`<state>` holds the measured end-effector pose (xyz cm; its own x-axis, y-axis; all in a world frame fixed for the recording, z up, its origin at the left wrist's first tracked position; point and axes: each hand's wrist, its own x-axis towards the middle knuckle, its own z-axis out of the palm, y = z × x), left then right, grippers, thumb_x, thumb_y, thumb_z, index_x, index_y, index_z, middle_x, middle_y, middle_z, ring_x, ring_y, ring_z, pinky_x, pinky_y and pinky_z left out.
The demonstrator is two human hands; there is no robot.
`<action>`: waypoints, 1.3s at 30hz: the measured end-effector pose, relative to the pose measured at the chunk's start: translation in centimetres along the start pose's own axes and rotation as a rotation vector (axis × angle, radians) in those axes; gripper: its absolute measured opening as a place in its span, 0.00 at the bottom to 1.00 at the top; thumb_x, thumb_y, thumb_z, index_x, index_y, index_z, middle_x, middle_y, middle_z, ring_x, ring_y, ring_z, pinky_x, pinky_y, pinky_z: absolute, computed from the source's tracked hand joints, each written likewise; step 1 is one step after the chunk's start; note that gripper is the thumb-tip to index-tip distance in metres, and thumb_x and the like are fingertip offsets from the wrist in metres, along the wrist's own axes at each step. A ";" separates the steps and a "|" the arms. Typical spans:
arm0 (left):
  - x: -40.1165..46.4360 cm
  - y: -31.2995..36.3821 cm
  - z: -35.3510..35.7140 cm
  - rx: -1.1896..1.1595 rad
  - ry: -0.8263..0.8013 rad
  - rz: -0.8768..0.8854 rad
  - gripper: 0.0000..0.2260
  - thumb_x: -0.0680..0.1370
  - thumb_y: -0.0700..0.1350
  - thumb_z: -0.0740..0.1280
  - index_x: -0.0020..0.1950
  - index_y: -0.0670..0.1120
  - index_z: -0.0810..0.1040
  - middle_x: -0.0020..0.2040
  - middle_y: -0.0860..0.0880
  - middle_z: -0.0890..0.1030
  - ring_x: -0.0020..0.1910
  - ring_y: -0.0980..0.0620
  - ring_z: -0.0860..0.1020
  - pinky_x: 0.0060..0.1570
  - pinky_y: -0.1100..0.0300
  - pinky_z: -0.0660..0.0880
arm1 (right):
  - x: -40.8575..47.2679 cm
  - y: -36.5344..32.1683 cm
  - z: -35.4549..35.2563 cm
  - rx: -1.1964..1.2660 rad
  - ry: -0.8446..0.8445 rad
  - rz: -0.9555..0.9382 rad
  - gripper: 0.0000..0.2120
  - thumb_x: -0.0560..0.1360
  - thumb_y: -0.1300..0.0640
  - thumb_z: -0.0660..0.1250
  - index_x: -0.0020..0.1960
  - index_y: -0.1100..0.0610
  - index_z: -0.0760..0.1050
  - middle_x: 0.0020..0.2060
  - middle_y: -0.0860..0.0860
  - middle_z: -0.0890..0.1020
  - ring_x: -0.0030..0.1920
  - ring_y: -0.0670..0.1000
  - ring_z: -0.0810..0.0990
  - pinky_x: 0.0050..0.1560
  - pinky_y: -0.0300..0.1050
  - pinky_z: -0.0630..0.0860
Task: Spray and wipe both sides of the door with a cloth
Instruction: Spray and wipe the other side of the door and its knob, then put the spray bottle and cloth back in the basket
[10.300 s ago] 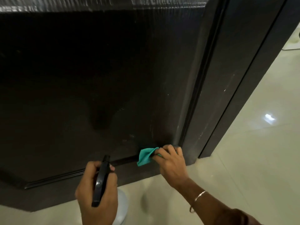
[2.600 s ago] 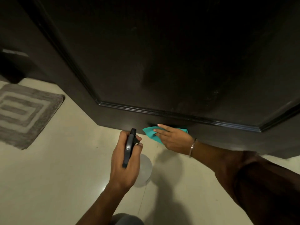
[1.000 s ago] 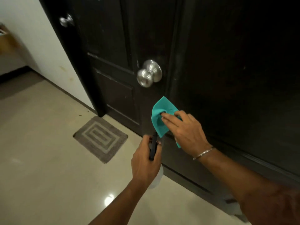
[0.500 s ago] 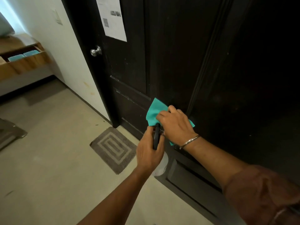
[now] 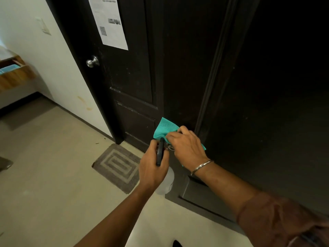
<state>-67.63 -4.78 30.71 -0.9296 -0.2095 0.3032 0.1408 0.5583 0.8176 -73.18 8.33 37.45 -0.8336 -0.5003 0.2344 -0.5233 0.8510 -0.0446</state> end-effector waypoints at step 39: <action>-29.3 -2.0 -16.3 -0.401 -0.801 0.348 0.04 0.81 0.47 0.67 0.54 0.54 0.74 0.43 0.55 0.81 0.37 0.49 0.82 0.36 0.48 0.82 | -41.3 -32.5 -3.8 -0.337 0.258 0.942 0.15 0.73 0.51 0.75 0.57 0.56 0.84 0.56 0.54 0.81 0.58 0.59 0.71 0.52 0.49 0.80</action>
<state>-35.15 -12.83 28.21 -0.7495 0.6097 0.2581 0.4212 0.1383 0.8964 -21.05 1.94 32.91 -0.7954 0.4081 0.4482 0.4320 0.9003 -0.0532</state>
